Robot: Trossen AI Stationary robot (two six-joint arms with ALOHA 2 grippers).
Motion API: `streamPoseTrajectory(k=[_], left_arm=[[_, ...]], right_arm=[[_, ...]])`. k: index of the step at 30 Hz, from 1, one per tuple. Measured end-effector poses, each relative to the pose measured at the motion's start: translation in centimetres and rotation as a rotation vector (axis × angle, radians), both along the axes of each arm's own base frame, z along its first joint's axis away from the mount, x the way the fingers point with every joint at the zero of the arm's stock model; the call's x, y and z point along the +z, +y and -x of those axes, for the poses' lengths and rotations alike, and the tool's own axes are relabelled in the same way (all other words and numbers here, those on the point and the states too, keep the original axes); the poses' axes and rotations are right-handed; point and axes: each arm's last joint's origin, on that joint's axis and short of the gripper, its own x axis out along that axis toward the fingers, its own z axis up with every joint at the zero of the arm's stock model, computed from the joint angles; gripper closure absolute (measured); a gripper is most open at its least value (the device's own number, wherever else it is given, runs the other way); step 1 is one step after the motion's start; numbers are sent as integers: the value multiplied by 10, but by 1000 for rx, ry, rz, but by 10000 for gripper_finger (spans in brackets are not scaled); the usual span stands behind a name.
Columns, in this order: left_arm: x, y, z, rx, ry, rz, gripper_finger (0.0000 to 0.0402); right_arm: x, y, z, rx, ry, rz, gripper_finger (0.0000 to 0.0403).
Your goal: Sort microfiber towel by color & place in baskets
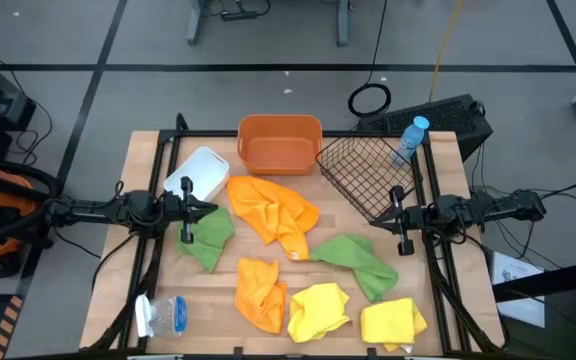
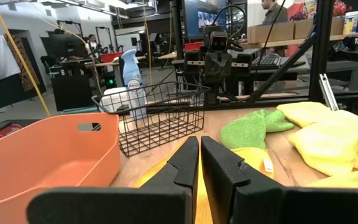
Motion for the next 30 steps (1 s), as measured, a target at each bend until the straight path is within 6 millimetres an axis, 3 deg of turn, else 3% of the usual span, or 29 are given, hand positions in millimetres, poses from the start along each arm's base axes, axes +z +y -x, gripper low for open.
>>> streamPoseTrajectory(k=[30], left_arm=[[0, 0, 0, 0, 0, 0, 375]], right_arm=[[2, -1, 0, -25, -17, -3, 403]])
